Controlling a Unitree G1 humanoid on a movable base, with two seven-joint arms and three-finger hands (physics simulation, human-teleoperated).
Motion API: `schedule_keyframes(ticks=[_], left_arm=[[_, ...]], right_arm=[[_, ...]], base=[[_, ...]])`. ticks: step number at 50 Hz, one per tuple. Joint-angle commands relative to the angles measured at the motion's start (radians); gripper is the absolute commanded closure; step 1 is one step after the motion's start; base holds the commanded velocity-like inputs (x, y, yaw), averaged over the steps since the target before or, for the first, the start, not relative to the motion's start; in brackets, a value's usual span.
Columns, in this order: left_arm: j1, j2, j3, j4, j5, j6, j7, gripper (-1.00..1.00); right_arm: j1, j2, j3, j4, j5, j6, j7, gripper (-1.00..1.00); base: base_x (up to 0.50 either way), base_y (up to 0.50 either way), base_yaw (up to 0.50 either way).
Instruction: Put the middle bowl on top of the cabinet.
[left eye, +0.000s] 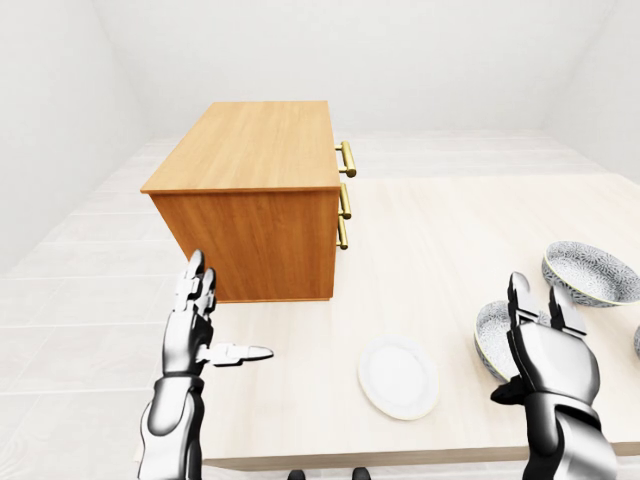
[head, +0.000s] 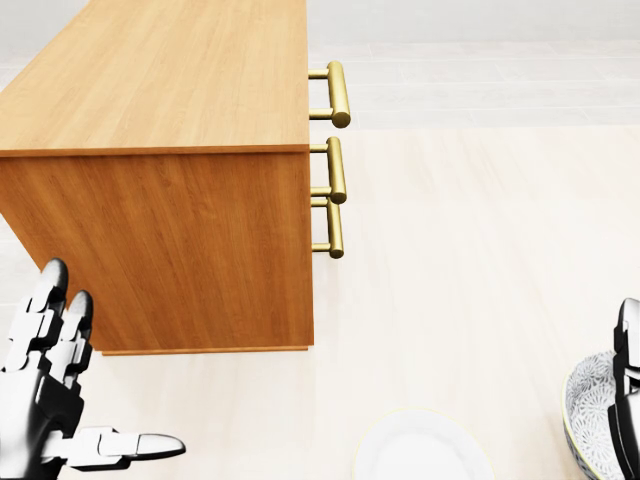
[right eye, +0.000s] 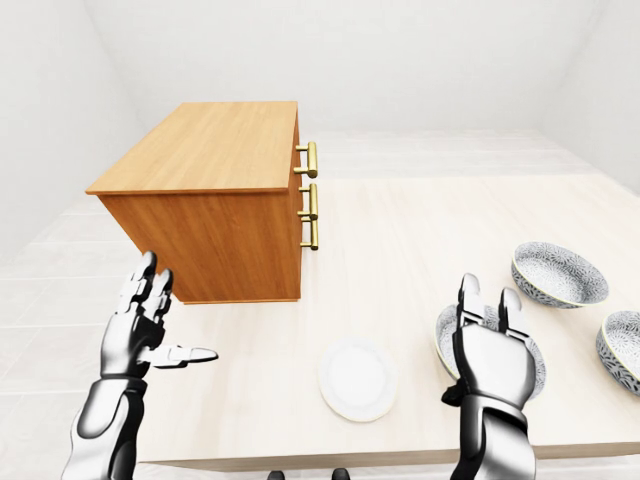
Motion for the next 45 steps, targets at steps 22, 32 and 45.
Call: schedule_keyframes(ticks=[22, 32, 45], left_arm=[[0.012, -0.009, 0.011, -0.018, -0.005, 0.0, -0.014, -1.0], [0.015, -0.012, 0.007, -0.024, -0.003, 0.0, -0.011, -1.0], [0.026, -0.02, -0.006, -0.046, 0.015, 0.0, 0.004, -1.0]], right_arm=[[0.039, 0.002, -0.021, 0.09, -0.023, 0.0, -0.067, -1.0], [0.038, -0.002, -0.037, 0.16, 0.002, 0.0, -0.105, -1.0], [0.042, -0.019, -0.039, 0.204, 0.03, 0.0, -0.124, -1.0]], base=[[0.0, 0.0, 0.0], [0.0, 0.0, 0.0], [0.0, 0.0, 0.0]])
